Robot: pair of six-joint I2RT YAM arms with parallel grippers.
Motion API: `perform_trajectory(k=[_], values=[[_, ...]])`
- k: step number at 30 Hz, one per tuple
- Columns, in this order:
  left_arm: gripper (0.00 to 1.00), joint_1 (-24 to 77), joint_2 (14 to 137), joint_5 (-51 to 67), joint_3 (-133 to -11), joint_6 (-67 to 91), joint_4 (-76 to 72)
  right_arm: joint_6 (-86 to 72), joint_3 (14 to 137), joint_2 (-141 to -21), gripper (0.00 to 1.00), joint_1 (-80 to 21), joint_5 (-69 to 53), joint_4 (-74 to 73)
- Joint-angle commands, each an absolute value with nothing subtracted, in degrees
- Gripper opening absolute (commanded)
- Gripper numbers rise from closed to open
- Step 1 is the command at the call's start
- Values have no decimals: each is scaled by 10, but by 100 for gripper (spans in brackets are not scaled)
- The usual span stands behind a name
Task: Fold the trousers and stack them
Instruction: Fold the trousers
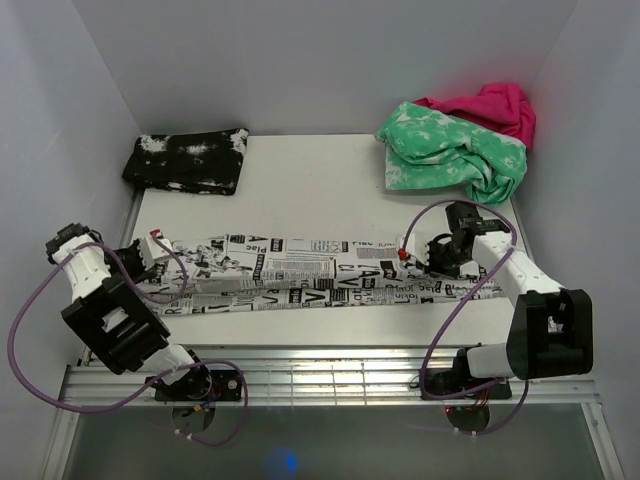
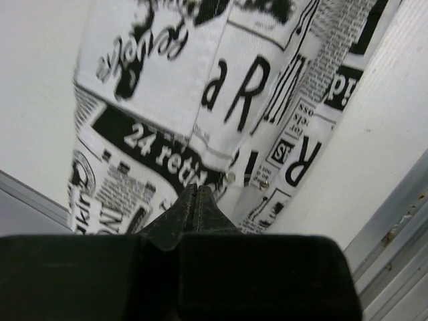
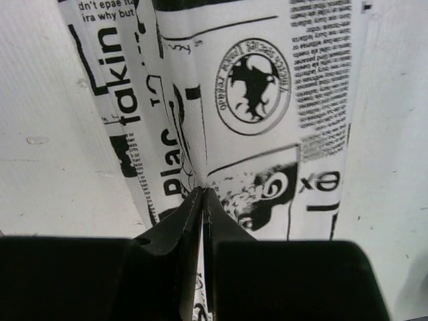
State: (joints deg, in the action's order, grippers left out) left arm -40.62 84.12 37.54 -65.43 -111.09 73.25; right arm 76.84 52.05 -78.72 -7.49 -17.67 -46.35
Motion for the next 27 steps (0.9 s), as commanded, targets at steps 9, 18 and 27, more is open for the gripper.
perform_trajectory(k=[9,18,27], values=[[0,-490,800,353,-520,-1216,700,808,424,-727,8,-64,-142,-435],[36,-498,797,417,-562,-1230,775,817,410,-704,8,-65,-146,-437],[79,-470,859,415,-663,-1267,802,819,425,-722,8,-65,-149,-436]])
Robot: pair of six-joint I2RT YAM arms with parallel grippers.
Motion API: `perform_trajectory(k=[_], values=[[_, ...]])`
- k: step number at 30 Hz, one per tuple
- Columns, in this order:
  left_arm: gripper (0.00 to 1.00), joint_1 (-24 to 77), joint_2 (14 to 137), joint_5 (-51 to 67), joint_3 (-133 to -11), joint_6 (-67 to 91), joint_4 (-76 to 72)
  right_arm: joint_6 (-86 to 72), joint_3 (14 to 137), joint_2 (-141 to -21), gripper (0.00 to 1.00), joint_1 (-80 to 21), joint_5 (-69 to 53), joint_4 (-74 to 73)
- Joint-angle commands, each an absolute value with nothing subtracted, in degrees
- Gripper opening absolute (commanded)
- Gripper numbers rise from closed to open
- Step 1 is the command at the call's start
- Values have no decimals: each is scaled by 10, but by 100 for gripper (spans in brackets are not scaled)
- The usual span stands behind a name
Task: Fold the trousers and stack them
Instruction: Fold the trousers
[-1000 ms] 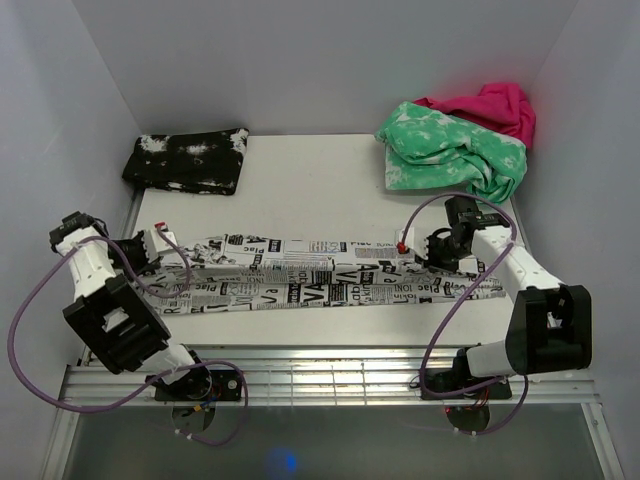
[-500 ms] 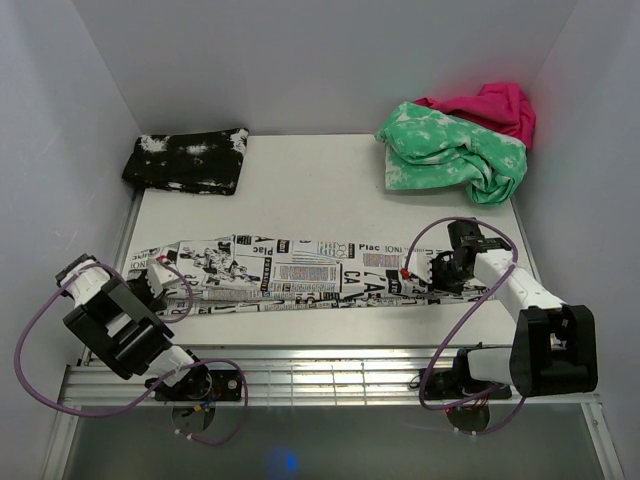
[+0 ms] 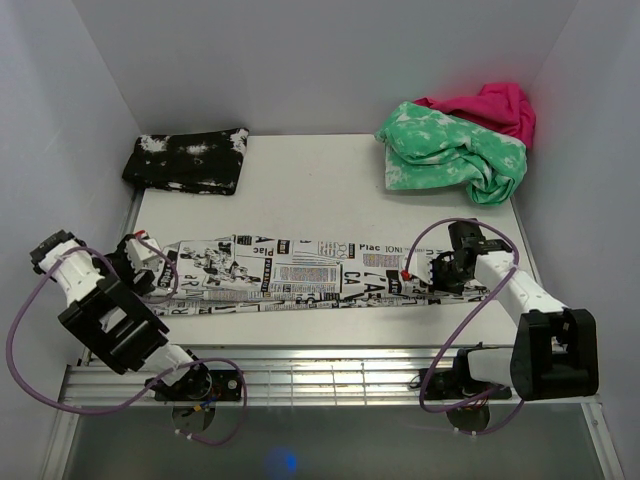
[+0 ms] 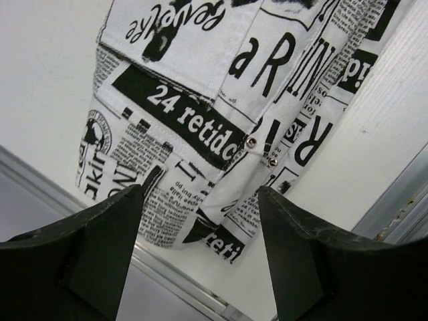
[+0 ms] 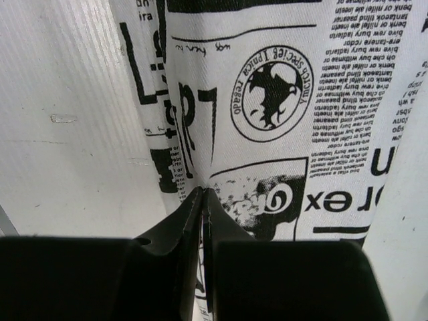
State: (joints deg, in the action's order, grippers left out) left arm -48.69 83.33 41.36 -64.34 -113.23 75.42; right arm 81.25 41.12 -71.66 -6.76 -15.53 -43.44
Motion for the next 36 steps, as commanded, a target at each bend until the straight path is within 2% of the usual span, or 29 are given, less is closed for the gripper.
perform_trajectory(k=[1,7,11,14,15,17,18,27,32,36], values=[[81,-457,879,401,-667,-1260,800,819,427,-724,8,-65,-149,-434],[84,-416,925,363,-672,-1196,730,810,447,-749,8,-65,-156,-440],[79,-388,947,343,-665,-1180,691,811,454,-757,8,-65,-152,-444],[55,-376,947,325,-659,-1179,683,814,458,-757,8,-65,-150,-446],[34,-376,945,320,-658,-1181,682,813,459,-757,8,-65,-149,-446],[16,-376,940,309,-656,-1186,685,811,462,-758,8,-65,-151,-444],[2,-375,934,298,-654,-1187,689,810,466,-758,8,-65,-153,-445],[0,-396,835,309,-618,-1189,702,809,460,-723,8,-65,-146,-436],[0,-431,752,301,-521,-1218,665,826,403,-681,8,-65,-124,-403],[0,-438,749,274,-451,-1212,626,827,361,-671,8,-65,-118,-378]])
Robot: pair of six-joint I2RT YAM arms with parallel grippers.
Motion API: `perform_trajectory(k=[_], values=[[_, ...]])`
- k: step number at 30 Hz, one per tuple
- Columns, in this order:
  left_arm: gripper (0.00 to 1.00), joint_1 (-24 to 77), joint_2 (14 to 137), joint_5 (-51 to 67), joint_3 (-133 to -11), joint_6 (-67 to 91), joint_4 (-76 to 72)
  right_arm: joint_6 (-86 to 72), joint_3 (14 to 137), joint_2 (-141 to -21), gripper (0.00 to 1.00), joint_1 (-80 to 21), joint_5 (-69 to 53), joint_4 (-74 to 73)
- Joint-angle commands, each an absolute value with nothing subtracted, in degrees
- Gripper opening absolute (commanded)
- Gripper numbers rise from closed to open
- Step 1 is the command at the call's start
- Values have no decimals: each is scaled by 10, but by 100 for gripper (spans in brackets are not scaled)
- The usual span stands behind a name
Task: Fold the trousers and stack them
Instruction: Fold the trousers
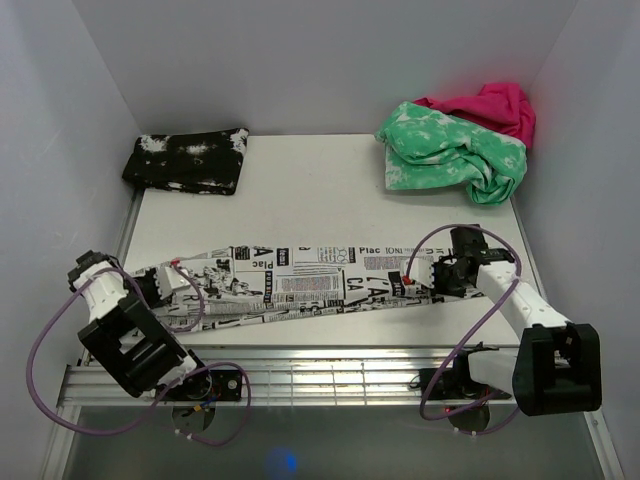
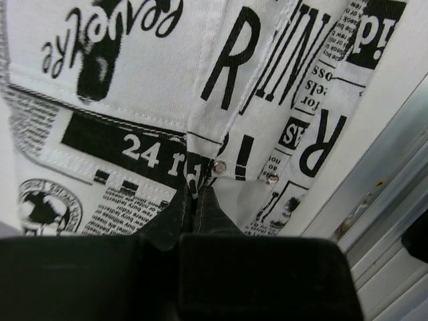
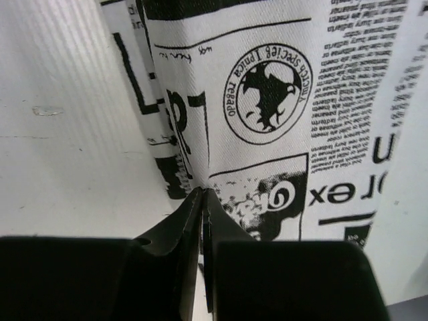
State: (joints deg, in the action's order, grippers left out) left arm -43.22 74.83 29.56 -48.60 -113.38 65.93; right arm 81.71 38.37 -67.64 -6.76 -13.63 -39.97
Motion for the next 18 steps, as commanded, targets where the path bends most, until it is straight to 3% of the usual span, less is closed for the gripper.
perform_trajectory(k=[1,12,18], values=[[0,-438,751,270,-429,-1210,616,827,356,-672,8,-65,-116,-375],[0,-439,749,236,-302,-1198,533,822,318,-699,8,-65,-88,-322],[0,-429,859,240,-372,-1101,450,779,348,-770,8,-65,-79,-298]])
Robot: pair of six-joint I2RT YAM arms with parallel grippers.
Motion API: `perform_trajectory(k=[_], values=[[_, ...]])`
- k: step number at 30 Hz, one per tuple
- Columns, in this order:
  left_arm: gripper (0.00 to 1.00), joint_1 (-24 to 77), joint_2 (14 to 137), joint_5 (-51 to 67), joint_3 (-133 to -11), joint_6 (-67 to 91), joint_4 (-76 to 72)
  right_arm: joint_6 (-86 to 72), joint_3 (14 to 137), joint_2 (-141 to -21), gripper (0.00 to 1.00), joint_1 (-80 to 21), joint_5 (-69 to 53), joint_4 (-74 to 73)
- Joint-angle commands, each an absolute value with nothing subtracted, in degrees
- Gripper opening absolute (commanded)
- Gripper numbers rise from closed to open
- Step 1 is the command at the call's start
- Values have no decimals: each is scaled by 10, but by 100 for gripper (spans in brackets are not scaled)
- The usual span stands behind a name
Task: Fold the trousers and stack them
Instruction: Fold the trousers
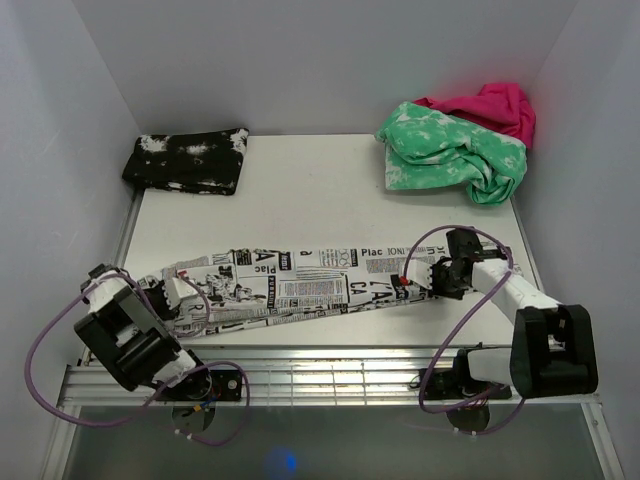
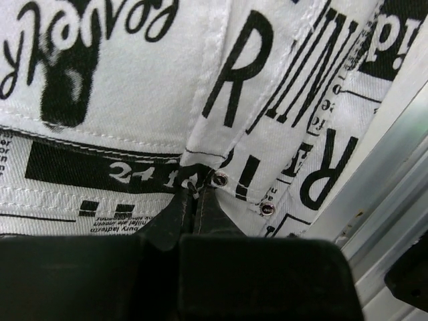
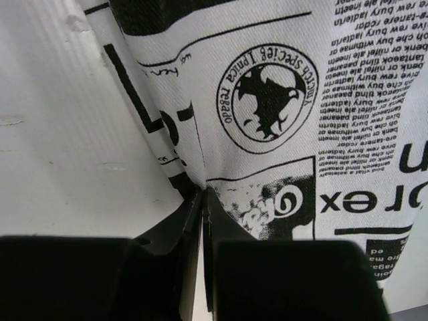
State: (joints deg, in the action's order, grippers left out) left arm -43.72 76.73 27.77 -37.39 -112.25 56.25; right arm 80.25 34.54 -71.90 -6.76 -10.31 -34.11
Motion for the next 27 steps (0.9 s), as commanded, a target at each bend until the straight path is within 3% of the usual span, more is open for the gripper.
perform_trajectory(k=[1,3,4,5,6,8,13,18,22,23,27], values=[[0,-425,907,242,-426,-1070,457,774,365,-780,8,-65,-80,-302],[0,-425,948,252,-484,-1054,479,760,384,-806,27,-65,-83,-316],[13,-425,972,262,-530,-1059,510,755,405,-809,46,-62,-92,-339],[13,-425,976,266,-546,-1067,522,750,413,-806,53,-62,-103,-346],[24,-425,975,271,-555,-1081,532,743,420,-792,61,-50,-112,-353],[34,-425,956,282,-562,-1113,531,725,458,-777,72,-27,-157,-385],[46,-425,931,311,-581,-1138,548,645,594,-777,70,55,-264,-498],[49,-439,896,366,-629,-1123,576,607,707,-855,57,179,-341,-596],[61,-439,892,481,-717,-1081,694,554,729,-917,50,228,-366,-616],[71,-439,893,501,-732,-1068,710,530,727,-925,49,231,-372,-611],[73,-407,912,533,-761,-875,706,451,687,-959,54,228,-372,-544]])
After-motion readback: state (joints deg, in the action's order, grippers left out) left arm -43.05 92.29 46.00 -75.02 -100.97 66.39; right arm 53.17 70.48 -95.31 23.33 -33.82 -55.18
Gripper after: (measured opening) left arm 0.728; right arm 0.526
